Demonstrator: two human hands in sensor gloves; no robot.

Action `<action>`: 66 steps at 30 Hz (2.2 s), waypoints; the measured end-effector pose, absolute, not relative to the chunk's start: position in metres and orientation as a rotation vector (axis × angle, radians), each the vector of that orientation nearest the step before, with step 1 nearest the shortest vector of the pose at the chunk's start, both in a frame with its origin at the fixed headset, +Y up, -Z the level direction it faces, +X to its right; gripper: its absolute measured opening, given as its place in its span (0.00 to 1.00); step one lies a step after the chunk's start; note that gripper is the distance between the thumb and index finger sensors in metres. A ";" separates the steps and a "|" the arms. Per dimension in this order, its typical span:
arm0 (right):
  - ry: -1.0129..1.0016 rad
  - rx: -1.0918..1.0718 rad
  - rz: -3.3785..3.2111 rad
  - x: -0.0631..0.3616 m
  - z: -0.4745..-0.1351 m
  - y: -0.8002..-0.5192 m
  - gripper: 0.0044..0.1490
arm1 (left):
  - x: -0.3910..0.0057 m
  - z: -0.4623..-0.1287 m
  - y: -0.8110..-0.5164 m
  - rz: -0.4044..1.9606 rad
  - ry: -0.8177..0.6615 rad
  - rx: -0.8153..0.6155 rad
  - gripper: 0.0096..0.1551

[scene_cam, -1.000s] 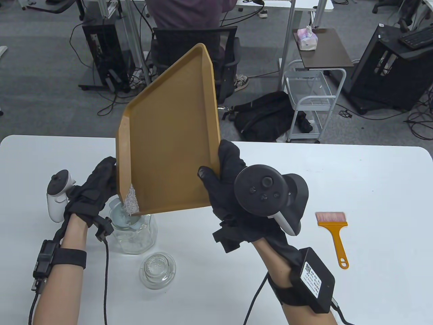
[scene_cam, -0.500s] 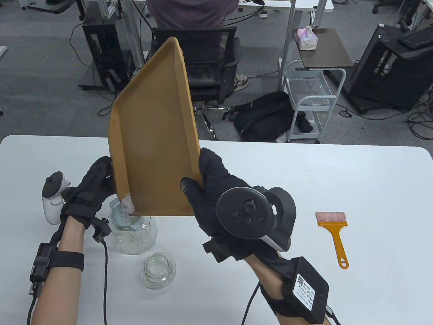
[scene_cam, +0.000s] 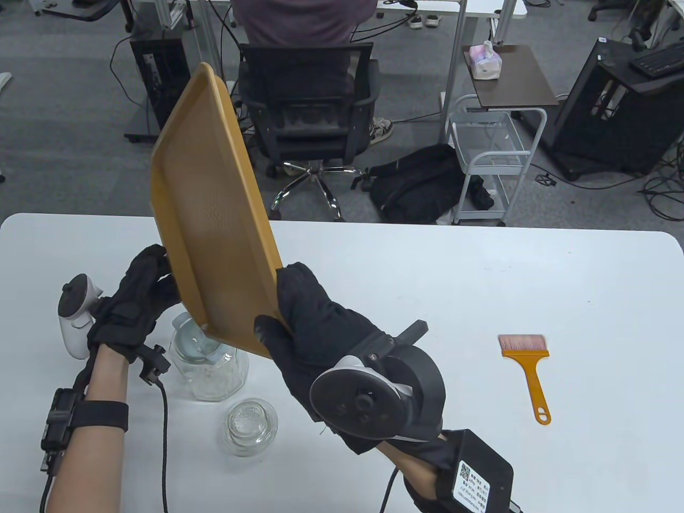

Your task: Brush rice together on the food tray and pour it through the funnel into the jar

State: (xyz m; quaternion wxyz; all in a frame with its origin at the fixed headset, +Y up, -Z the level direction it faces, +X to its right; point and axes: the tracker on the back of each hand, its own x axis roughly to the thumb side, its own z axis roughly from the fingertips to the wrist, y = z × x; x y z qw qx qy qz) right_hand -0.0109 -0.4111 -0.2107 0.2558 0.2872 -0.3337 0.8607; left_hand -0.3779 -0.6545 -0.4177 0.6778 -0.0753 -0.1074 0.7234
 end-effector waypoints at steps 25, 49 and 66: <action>-0.841 -0.232 2.431 0.208 -0.251 -0.514 0.39 | -0.277 -0.344 -0.559 1.099 -0.390 -0.292 0.49; -0.100 -0.599 2.444 0.315 -0.276 -0.727 0.43 | -0.146 -0.361 -0.700 0.756 -0.081 -0.569 0.47; -0.018 -0.613 2.534 0.310 -0.286 -0.747 0.44 | -0.132 -0.368 -0.715 0.602 -0.012 -0.598 0.45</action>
